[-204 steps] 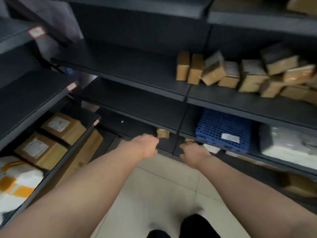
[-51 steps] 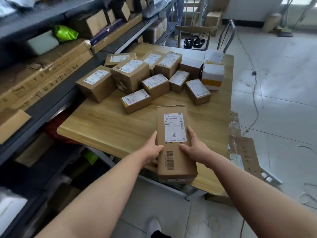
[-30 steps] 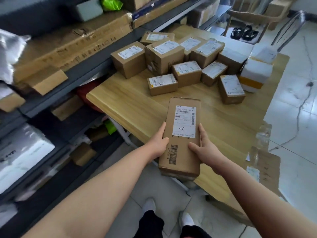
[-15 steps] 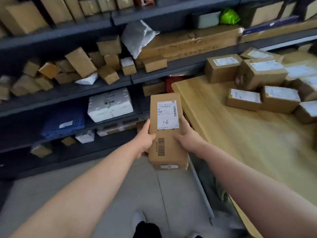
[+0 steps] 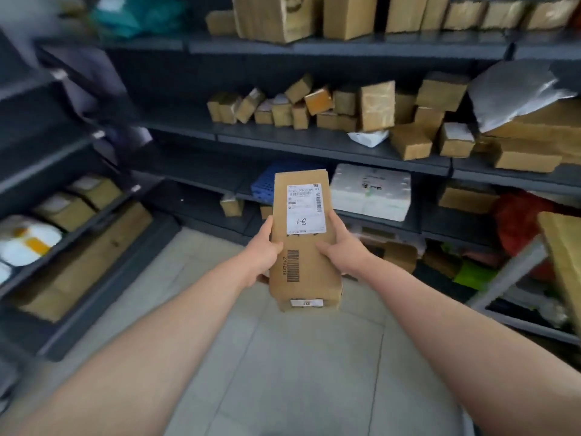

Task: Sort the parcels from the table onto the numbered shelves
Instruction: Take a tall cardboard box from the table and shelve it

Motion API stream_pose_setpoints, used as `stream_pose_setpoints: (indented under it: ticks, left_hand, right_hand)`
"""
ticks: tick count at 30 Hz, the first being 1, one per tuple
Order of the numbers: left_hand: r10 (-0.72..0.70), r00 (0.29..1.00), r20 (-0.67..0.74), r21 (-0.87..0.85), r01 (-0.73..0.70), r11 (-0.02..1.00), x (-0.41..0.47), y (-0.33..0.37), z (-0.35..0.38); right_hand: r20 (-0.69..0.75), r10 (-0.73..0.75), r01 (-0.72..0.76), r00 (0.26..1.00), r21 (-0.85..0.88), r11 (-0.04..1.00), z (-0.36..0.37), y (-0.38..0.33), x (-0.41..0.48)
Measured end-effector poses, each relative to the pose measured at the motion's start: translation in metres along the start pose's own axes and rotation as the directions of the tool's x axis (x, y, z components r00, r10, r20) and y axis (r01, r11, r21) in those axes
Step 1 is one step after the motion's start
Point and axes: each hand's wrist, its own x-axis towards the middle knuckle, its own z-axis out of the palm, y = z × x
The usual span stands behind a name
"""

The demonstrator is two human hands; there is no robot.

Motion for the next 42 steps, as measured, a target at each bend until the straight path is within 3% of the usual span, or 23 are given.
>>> stream_pose_setpoints:
  ticks: [8, 14, 26, 34, 42]
  left_hand:
    - [-0.123, 0.969, -0.213, -0.114, 0.1, 0.988, 0.006, -0.073, -0.158]
    - [-0.229, 0.919, -0.321, -0.215, 0.165, 0.963, 0.023, -0.103, -0.232]
    - [-0.41, 0.801, -0.437, -0.388, 0.243, 0.889, 0.159, -0.09, -0.334]
    - [-0.477, 0.727, -0.494, -0.493, 0.217, 0.842, 0.234, -0.088, -0.385]
    - [-0.499, 0.72, -0.482, -0.509, 0.233, 0.829, 0.297, -0.122, -0.457]
  right_hand:
    - [0.252, -0.102, 0.114, 0.962, -0.031, 0.993, 0.153, -0.082, 0.089]
    - [0.398, -0.121, 0.148, 0.909, -0.037, 0.988, 0.226, -0.125, 0.142]
    - [0.569, -0.145, 0.221, 0.809, -0.067, 0.973, 0.292, -0.192, 0.335]
    - [0.689, -0.125, 0.263, 0.714, -0.099, 0.96, 0.325, -0.233, 0.436]
    - [0.701, -0.061, 0.205, 0.71, -0.123, 0.971, 0.397, -0.259, 0.509]
